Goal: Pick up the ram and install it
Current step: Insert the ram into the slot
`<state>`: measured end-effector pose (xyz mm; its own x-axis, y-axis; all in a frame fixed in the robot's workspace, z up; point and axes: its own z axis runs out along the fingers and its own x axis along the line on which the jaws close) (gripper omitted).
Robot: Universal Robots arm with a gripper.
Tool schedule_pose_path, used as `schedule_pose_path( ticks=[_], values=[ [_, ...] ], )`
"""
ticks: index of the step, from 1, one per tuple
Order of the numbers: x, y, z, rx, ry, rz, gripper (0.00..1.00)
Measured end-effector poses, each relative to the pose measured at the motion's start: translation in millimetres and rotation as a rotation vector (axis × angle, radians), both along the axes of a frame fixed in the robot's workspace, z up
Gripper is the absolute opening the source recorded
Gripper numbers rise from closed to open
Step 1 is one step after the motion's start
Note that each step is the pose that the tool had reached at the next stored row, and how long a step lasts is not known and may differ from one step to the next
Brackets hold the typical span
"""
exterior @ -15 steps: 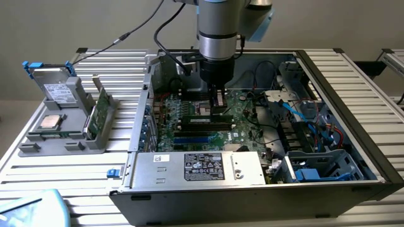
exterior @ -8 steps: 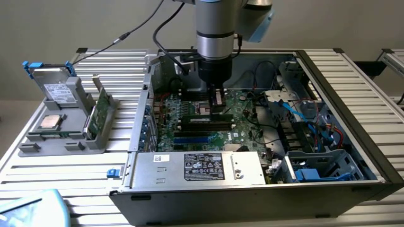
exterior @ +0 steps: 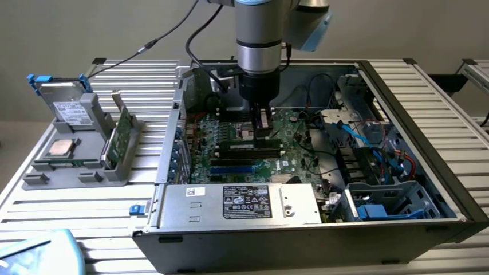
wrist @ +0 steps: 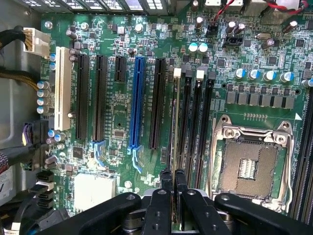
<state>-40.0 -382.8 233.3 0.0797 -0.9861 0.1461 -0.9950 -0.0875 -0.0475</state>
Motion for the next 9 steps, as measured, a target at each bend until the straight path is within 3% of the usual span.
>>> schedule_pose_path(
  ticks=[4,9],
  values=[
    [-0.2,0.0,-2.0,-0.0003,-0.0091,0.003,0.13],
    [-0.7,0.1,-2.6,0.0001,-0.0102,0.003,0.13]
  ],
)
